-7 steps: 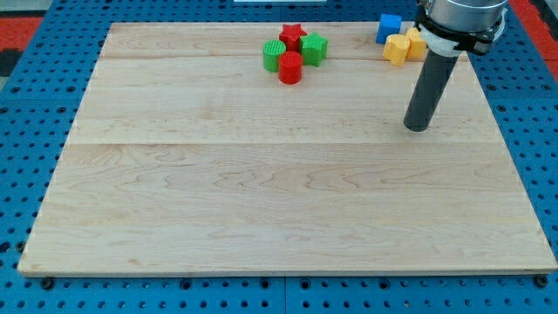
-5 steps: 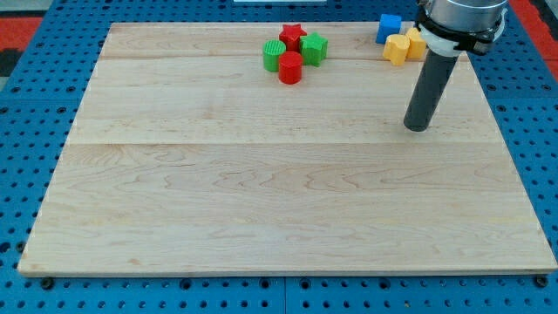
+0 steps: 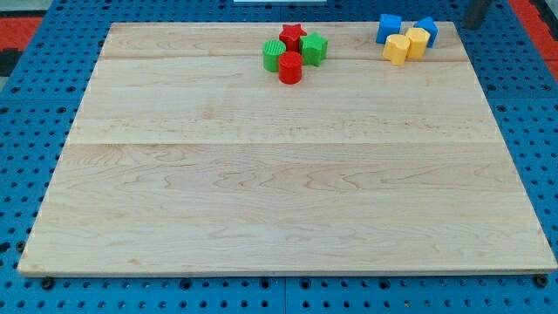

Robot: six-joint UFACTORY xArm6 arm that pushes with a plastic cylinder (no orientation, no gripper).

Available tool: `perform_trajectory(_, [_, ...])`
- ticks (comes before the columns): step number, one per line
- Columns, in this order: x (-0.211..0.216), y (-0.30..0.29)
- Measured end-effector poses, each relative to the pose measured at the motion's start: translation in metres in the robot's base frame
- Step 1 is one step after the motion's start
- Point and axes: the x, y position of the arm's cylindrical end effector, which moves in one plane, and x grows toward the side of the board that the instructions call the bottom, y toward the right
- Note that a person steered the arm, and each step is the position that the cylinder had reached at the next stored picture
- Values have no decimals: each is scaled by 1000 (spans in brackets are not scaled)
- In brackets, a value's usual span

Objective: Slide the yellow heart towards the center

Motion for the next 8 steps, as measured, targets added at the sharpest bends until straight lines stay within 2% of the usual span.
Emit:
perform_trajectory(1, [17, -77])
perform_trajectory(2, [28, -110])
perform_trajectory(4, [28, -104])
perform_trajectory(5, [45, -103])
perform_trajectory(7, [97, -157])
perform_trajectory(8, [91, -167])
